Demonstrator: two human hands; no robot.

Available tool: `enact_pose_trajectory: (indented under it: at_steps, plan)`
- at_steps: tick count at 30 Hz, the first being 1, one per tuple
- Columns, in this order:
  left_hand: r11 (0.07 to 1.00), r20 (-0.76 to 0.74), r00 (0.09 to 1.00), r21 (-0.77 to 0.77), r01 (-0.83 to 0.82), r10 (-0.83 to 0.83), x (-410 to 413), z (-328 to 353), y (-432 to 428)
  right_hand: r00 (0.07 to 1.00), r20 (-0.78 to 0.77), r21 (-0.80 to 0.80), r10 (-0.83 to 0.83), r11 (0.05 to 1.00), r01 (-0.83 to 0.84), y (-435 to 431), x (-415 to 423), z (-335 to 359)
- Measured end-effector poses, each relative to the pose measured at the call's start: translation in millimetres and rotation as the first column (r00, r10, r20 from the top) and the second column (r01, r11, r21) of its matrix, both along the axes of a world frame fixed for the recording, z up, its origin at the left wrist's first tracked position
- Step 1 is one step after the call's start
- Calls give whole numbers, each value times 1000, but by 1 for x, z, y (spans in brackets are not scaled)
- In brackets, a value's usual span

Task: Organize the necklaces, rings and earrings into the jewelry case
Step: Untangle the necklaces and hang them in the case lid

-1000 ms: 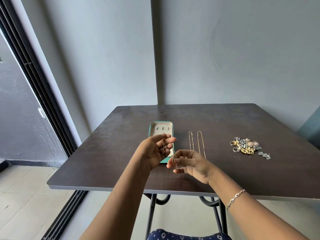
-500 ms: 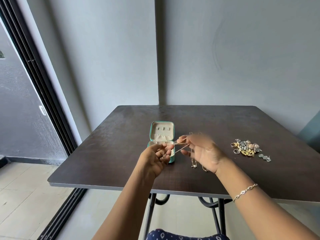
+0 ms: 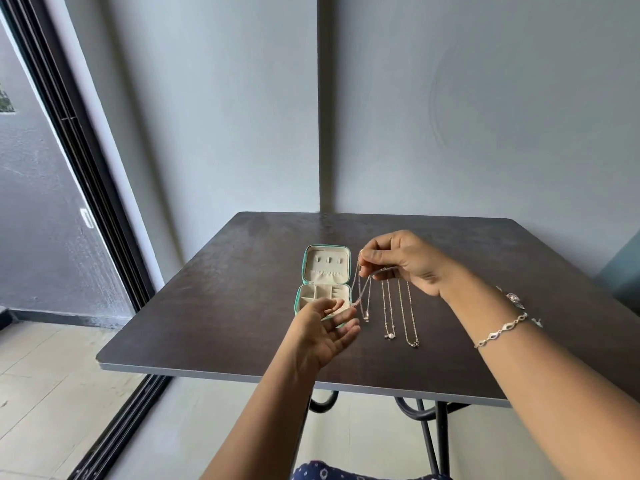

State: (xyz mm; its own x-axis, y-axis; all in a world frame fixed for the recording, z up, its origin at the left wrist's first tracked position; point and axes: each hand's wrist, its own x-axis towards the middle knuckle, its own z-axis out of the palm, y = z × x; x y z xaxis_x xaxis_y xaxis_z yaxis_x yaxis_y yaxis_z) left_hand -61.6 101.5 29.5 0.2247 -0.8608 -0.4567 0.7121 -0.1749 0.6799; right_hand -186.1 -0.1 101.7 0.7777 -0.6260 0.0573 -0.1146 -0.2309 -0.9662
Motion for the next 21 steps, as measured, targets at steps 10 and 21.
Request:
enact_pose_trajectory:
  at_steps: [10, 21]
  plan:
    - [943, 532, 836, -328, 56, 136, 3, 23, -2, 991, -132, -128, 11, 991, -28, 7, 5, 14]
    - [927, 629, 773, -331, 175, 78, 13, 26, 1, 989, -149, -147, 5, 989, -27, 8, 8, 14]
